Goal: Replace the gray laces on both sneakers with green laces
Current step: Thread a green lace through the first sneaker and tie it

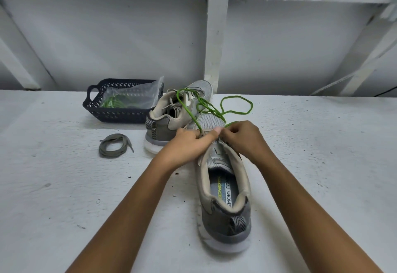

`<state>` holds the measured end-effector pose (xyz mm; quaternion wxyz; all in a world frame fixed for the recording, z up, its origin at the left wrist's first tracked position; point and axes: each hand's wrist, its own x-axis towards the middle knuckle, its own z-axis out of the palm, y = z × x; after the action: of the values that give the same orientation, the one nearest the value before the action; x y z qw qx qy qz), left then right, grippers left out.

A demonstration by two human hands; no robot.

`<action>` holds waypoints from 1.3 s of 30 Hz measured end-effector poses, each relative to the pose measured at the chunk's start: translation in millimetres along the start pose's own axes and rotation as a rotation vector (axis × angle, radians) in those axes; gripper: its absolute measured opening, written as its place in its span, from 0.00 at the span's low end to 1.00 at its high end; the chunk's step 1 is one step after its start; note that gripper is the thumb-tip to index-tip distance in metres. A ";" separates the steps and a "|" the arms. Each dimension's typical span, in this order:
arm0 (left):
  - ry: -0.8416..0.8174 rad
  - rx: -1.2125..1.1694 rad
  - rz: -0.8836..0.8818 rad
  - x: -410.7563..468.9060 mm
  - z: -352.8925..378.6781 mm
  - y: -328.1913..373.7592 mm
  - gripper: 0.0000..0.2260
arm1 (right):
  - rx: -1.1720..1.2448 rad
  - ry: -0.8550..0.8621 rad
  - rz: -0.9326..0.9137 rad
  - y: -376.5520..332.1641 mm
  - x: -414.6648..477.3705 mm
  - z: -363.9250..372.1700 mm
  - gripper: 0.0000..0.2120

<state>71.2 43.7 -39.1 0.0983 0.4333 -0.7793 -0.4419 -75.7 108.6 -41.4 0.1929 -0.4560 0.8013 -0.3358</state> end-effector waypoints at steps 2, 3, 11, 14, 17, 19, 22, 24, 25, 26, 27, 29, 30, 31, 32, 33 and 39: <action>-0.040 -0.050 -0.045 -3.4 0.2 2.0 0.33 | -0.057 -0.126 -0.006 -4.8 1.9 -7.9 0.19; -0.036 -0.118 -0.065 -4.0 0.0 3.0 0.31 | -0.056 -0.184 0.005 -6.7 3.0 -11.3 0.20; 0.116 -0.390 -0.081 -8.2 3.3 -5.8 0.13 | -0.145 -0.302 -0.011 -26.0 9.3 -24.8 0.05; 0.107 -0.436 -0.086 -13.7 3.5 -5.6 0.15 | -0.313 -0.304 -0.093 -36.0 8.2 -25.8 0.05; 0.130 -0.469 -0.078 -14.7 5.1 -5.5 0.14 | -0.515 -0.352 -0.184 -49.0 10.9 -26.1 0.08; 0.143 -0.504 -0.093 -14.7 6.3 -5.5 0.14 | -0.637 -0.414 -0.212 -56.2 13.9 -22.0 0.10; 0.160 -0.540 -0.118 -13.1 8.5 -7.9 0.14 | -0.779 -0.437 -0.230 -61.9 14.0 -14.3 0.13; 0.161 -0.537 -0.117 -12.3 10.1 -10.3 0.13 | -0.830 -0.428 -0.247 -61.6 12.8 -9.1 0.13; 0.160 -0.529 -0.109 -12.1 10.6 -11.2 0.14 | -0.846 -0.414 -0.254 -60.4 12.9 -7.1 0.09; 0.161 -0.523 -0.099 -12.6 11.1 -11.3 0.14 | -0.860 -0.398 -0.272 -59.3 12.2 -5.6 0.03; 0.167 -0.522 -0.091 -12.2 11.5 -11.8 0.15 | -0.862 -0.380 -0.287 -58.0 11.8 -4.2 0.03; 0.181 -0.544 -0.084 -11.7 11.8 -12.2 0.18 | -0.887 -0.355 -0.313 -56.7 11.0 0.2 0.09; 0.185 -0.554 -0.084 -11.9 11.9 -12.0 0.19 | -0.897 -0.341 -0.332 -57.1 10.3 2.1 0.10; 0.186 -0.559 -0.087 -11.8 12.1 -12.3 0.19 | -0.912 -0.336 -0.342 -57.4 9.8 3.7 0.11; 0.186 -0.567 -0.089 -11.7 12.0 -12.8 0.19 | -0.924 -0.329 -0.355 -57.4 9.9 4.6 0.11; 0.183 -0.575 -0.093 -10.7 12.3 -13.6 0.19 | -0.940 -0.325 -0.358 -57.2 10.2 5.0 0.12; 0.152 -0.611 -0.119 -9.6 12.5 -14.1 0.17 | -1.051 -0.308 -0.375 -56.7 5.9 4.3 0.13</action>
<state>78.6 55.2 -55.2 0.2557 0.4603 -0.5741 -0.6271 -42.0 81.6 -4.0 -0.0078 -0.6684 0.7287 0.1491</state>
